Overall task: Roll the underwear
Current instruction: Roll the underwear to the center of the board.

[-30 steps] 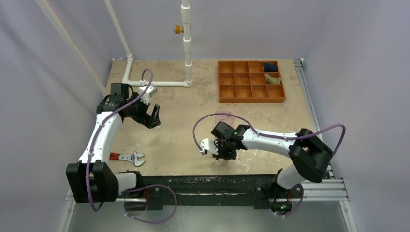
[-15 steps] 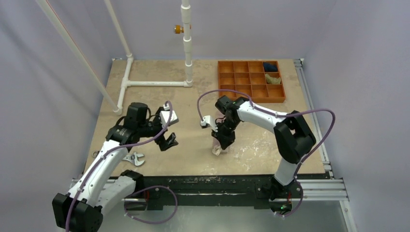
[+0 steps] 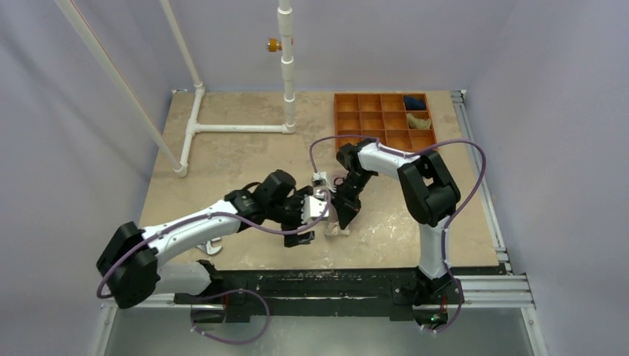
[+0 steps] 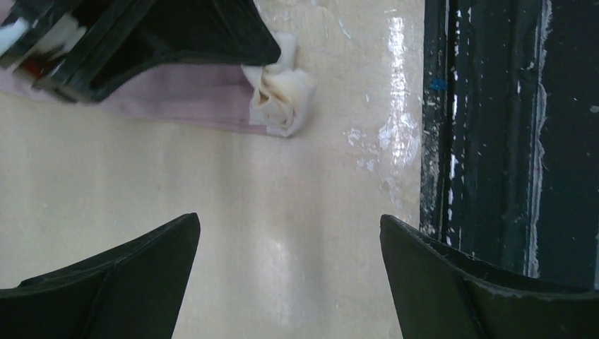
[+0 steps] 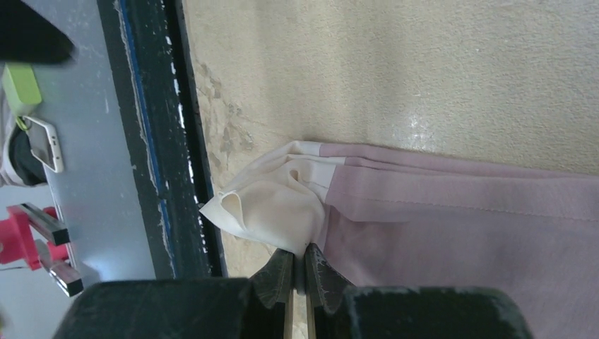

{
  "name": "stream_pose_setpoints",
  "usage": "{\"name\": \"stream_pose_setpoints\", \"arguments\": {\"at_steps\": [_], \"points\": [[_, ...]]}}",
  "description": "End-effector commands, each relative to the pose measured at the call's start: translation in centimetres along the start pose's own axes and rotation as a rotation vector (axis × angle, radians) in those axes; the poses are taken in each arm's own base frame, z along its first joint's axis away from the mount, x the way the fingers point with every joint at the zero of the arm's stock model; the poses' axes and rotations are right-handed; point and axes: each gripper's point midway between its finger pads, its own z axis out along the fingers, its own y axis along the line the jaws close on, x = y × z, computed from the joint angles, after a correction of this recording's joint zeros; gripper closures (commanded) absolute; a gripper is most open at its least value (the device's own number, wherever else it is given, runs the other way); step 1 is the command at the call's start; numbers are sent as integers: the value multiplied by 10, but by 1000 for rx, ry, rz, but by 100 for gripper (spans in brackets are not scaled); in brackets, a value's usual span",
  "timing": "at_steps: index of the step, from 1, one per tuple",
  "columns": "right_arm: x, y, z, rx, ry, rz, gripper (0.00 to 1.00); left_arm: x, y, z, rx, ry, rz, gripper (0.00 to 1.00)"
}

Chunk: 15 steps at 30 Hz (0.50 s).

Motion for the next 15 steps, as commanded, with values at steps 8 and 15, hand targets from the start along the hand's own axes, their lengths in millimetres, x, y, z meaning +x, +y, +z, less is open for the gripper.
{"name": "stream_pose_setpoints", "arguments": {"at_steps": [8,15], "points": [[-11,4,-6,-49,-51,16,100,-53,18,79,-56,-89,10,0],[-11,3,-6,-61,-62,31,100,-57,8,100,-31,-137,-7,2]]}}
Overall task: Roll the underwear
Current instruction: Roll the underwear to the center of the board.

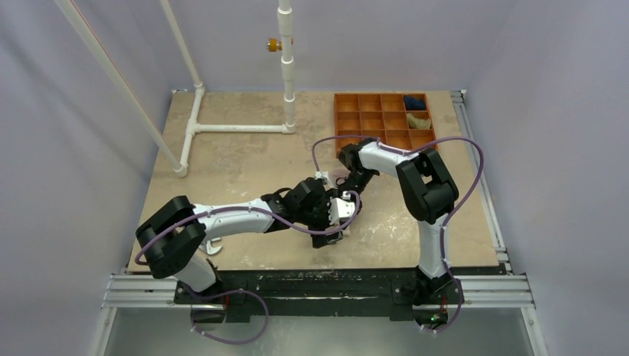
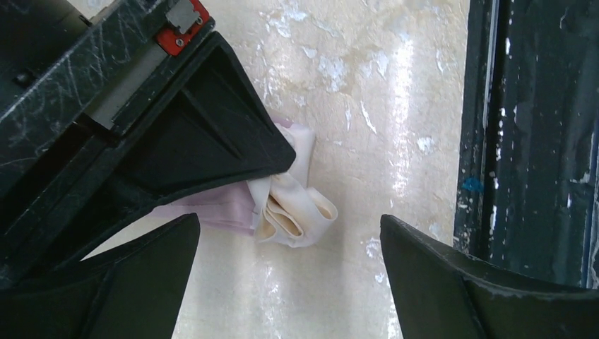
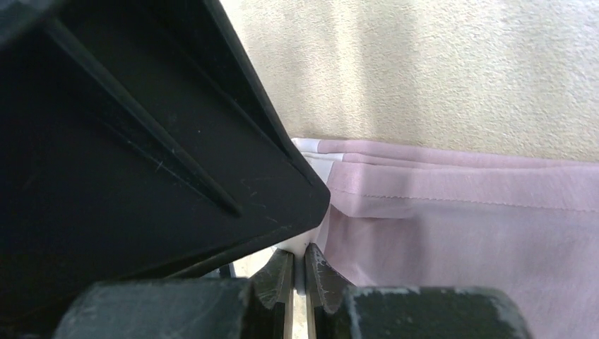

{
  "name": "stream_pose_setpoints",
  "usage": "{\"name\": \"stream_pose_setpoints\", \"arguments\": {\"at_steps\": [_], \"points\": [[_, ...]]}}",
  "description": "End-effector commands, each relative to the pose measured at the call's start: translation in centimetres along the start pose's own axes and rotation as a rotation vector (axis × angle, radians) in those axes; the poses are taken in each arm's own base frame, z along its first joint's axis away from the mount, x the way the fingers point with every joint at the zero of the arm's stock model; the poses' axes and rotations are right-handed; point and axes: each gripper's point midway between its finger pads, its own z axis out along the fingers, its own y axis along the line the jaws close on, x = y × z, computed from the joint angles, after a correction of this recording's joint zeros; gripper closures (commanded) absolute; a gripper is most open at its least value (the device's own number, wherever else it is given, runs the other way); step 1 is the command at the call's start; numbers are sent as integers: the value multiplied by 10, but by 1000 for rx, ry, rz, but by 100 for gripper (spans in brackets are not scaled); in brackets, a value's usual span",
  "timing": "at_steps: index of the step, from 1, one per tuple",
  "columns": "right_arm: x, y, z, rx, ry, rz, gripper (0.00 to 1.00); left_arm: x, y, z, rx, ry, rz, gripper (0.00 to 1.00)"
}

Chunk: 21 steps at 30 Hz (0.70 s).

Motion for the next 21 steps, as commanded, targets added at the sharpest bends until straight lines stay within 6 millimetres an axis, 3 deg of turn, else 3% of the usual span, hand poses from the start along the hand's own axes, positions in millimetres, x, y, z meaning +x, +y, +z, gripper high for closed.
{"name": "stream_pose_setpoints", "arguments": {"at_steps": [1,3,4,5,6,13,18,21], "points": [[-12,5,-6,-20,-43,-14,100,-34,3,12,-5,-128,7,4],[-12,4,-7,-17,-45,-10,100,-31,2,17,6,-115,-6,11],[-11,5,-7,-18,-43,-9,100,-61,4,-6,-16,-198,24,14],[-11,5,-7,-18,-44,-8,100,-31,0,18,18,-112,-12,17],[-11,5,-7,-19,-43,-7,100,-26,0,21,24,-95,-19,19],[-11,9,-8,-29,-51,-8,100,-19,6,27,-16,-81,-53,31],[-9,10,-6,-29,-50,-5,100,-17,7,28,-18,-83,-53,49],[-8,11,-6,-31,-54,-5,100,-13,3,31,5,-65,-64,67]]}}
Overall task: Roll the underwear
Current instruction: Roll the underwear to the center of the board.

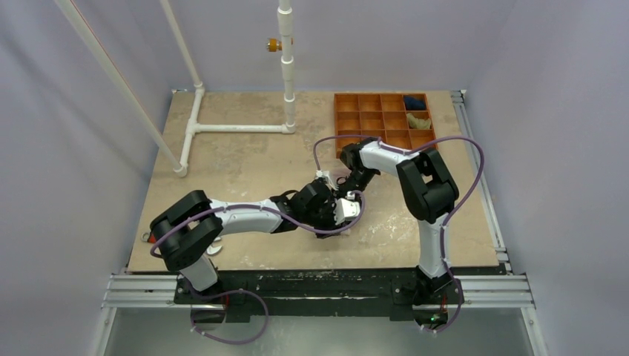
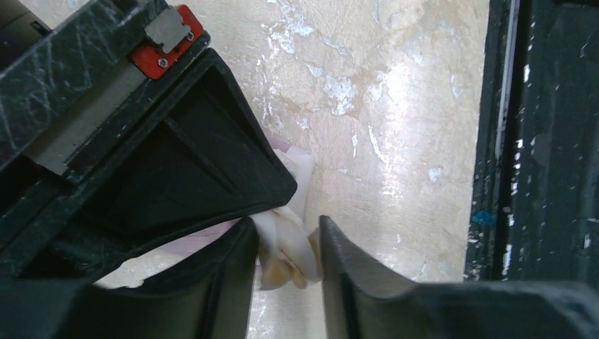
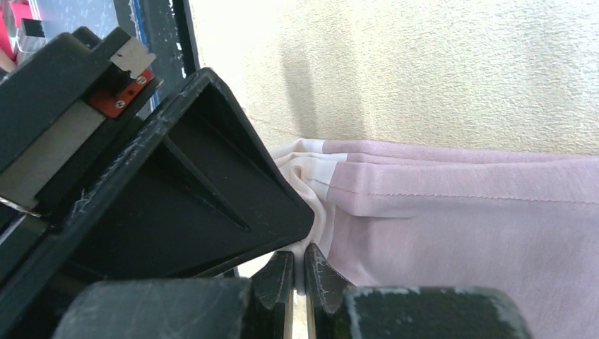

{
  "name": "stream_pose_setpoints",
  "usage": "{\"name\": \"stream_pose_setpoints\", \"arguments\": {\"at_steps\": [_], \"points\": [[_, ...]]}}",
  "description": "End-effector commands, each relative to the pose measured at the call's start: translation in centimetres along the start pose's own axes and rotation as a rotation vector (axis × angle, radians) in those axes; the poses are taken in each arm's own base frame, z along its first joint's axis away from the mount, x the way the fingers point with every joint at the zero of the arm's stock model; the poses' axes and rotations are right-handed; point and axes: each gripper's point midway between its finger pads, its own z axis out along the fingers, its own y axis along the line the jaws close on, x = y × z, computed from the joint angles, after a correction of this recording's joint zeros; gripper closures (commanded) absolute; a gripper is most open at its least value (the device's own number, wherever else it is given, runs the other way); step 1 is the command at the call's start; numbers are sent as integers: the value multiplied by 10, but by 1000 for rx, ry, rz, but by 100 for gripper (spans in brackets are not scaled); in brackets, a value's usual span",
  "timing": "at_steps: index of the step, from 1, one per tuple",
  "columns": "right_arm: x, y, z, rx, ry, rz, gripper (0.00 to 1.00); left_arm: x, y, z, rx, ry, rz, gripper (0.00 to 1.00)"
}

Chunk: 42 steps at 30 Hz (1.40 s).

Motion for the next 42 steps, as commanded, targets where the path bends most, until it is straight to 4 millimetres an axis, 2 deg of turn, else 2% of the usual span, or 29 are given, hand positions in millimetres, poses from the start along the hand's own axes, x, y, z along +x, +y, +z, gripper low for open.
{"name": "stream_pose_setpoints", "arguments": {"at_steps": [1,3,6,13,19,22,28,42], "points": [[-9,12,-3,-20,-44,-29,100,-13,0,4,20,-36,-8,76],[-8,12,-3,-17,-44,-28,100,-10,-3,5,36,-20,-13,89],[-6,14,-3,-17,-43,-25,99,-7,-7,4,59,-2,-14,100],[-7,16,-10,5,-58,-18,86,6,-21,1,135,70,-40,100],[-5,13,-19,64,-77,-5,76,16,-23,3,194,117,-107,100],[-3,10,-24,85,-90,9,76,21,-18,3,202,133,-145,100],[5,4,-36,135,-123,47,76,21,-7,3,236,129,-236,100],[32,-13,-57,242,-205,129,78,14,-5,0,360,119,-352,100]]}}
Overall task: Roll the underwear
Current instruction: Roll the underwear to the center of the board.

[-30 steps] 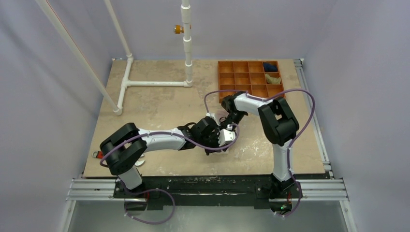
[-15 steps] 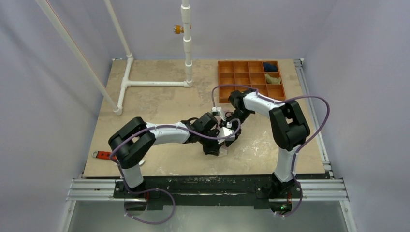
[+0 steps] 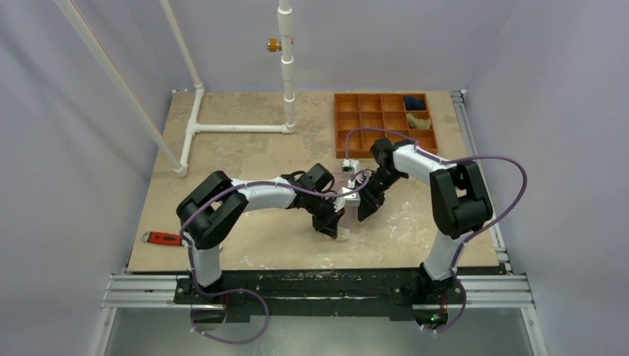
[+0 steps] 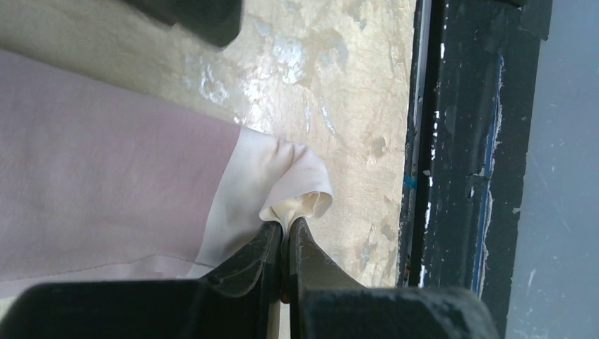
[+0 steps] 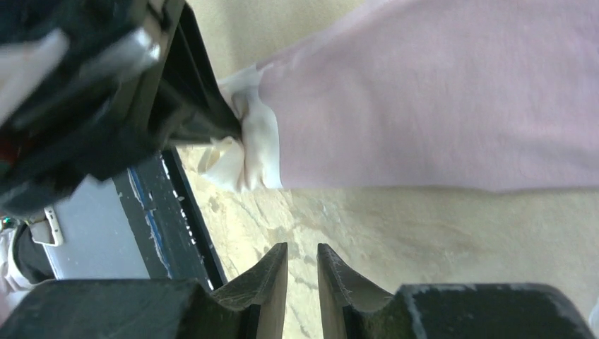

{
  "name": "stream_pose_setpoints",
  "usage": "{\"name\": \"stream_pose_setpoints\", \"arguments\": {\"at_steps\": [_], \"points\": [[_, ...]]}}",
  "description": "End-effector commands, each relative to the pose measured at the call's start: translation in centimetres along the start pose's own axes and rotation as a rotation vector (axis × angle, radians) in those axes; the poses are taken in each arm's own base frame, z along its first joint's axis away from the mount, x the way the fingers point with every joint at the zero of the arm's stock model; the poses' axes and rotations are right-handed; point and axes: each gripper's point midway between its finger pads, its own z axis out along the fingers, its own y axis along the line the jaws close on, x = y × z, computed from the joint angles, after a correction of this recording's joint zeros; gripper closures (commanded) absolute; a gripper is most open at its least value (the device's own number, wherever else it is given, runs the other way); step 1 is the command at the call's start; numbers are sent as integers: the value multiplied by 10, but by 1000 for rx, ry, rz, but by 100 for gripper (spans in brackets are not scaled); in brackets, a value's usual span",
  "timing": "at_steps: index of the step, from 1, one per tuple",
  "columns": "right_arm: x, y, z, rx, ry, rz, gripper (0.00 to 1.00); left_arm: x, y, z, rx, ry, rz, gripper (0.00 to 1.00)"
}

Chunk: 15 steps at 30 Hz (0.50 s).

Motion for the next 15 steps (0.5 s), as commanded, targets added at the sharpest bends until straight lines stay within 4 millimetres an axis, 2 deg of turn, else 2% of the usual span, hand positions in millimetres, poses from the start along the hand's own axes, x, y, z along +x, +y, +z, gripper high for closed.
{"name": "stream_pose_setpoints", "arguments": {"at_steps": [1,8,15], "points": [[1,-5,-17,64,-42,11,78,-6,4,-10,20,-25,-64,100],[-10,-30,-36,149,-109,102,77,-6,6,-12,-3,-24,-46,100],[-12,-46,-67,233,-229,137,76,-9,5,-11,17,-33,-51,100]]}}
